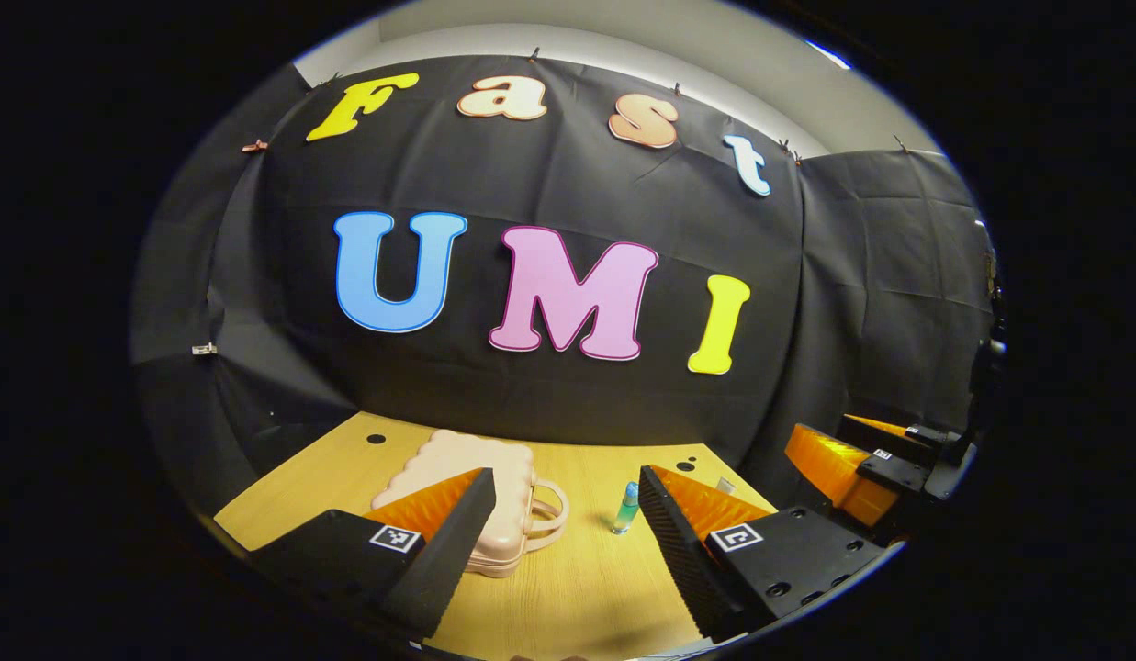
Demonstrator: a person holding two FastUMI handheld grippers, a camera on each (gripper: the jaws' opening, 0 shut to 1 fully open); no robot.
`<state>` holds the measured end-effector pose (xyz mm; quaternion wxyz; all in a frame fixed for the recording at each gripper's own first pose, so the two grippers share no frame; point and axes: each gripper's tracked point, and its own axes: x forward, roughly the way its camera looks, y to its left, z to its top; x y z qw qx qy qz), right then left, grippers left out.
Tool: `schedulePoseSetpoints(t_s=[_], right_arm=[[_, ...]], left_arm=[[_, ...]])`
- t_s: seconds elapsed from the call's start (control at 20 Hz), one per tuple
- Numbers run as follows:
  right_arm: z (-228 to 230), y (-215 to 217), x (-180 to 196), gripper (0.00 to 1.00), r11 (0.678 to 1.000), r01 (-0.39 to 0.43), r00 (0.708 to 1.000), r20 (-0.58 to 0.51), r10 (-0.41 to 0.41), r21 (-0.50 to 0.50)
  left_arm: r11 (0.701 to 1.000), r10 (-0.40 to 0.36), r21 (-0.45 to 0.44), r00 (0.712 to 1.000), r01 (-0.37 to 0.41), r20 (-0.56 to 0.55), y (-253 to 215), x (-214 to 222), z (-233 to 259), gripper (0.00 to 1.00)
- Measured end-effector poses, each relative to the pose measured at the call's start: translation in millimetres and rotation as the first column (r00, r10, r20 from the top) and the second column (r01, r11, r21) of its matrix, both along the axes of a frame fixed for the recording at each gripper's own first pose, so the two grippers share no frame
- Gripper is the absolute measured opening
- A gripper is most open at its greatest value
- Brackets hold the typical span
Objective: First open the suitcase, pack the skin care products into it, and then close the suitcase.
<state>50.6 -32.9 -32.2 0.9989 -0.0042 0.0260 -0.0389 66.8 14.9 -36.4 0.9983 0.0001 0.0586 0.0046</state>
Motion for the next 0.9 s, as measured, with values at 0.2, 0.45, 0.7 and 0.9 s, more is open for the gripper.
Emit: schedulePoseSetpoints(t_s=[0.2, 0.45, 0.7, 0.9], right_arm=[[-4, -4, 12, 0.96, 1.000, 0.004, 1.000, -0.010, -0.004, 0.005], [2, -15, 36, 0.98, 1.000, -0.006, 1.000, 0.002, 0.006, -0.014], [-9, -36, 69, 0.96, 1.000, -0.011, 1.000, -0.006, 0.011, -0.005], [-36, -57, 91, 0.96, 1.000, -0.016, 0.999, -0.037, 0.016, -0.011]], left_arm=[[1.000, -0.001, 0.012, 1.000, 0.001, -0.022, 5, 18, -8, 0.99], [0.999, -0.020, 0.027, 0.997, 0.022, -0.070, -4, 63, -30, 0.98], [0.996, -0.032, 0.081, 0.981, 0.048, -0.189, -14, 133, -90, 0.99], [0.986, -0.032, 0.146, 0.950, 0.081, -0.311, -17, 179, -149, 0.99]])
